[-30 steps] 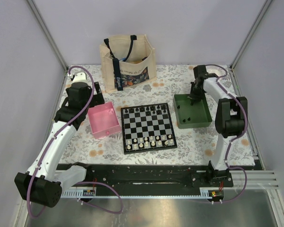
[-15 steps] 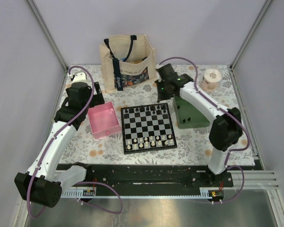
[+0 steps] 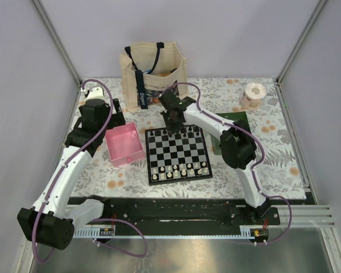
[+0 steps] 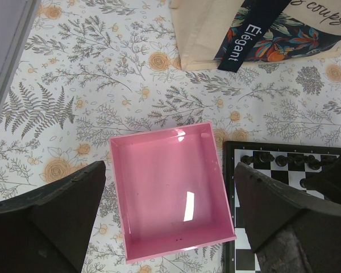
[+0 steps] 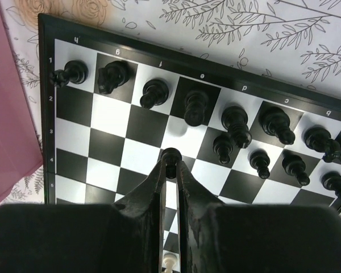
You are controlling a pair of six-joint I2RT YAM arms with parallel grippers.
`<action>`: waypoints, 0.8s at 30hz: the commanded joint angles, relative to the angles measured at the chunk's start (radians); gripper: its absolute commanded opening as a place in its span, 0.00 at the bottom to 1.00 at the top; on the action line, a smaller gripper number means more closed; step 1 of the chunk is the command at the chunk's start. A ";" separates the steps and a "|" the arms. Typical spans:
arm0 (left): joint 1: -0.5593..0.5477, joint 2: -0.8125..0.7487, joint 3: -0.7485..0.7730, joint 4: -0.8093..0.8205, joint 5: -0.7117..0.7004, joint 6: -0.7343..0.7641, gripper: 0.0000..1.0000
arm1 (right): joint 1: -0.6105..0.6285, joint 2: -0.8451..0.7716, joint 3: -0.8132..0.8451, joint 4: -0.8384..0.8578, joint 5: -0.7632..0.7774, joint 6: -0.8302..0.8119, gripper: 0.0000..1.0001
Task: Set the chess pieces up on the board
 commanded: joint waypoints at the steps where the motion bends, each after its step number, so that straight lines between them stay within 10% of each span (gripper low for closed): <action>1: -0.002 -0.024 0.008 0.038 0.007 0.001 0.99 | 0.005 0.026 0.080 -0.028 0.037 -0.018 0.00; 24: -0.002 -0.018 0.008 0.038 0.012 0.001 0.99 | 0.005 0.069 0.067 -0.014 0.059 -0.032 0.02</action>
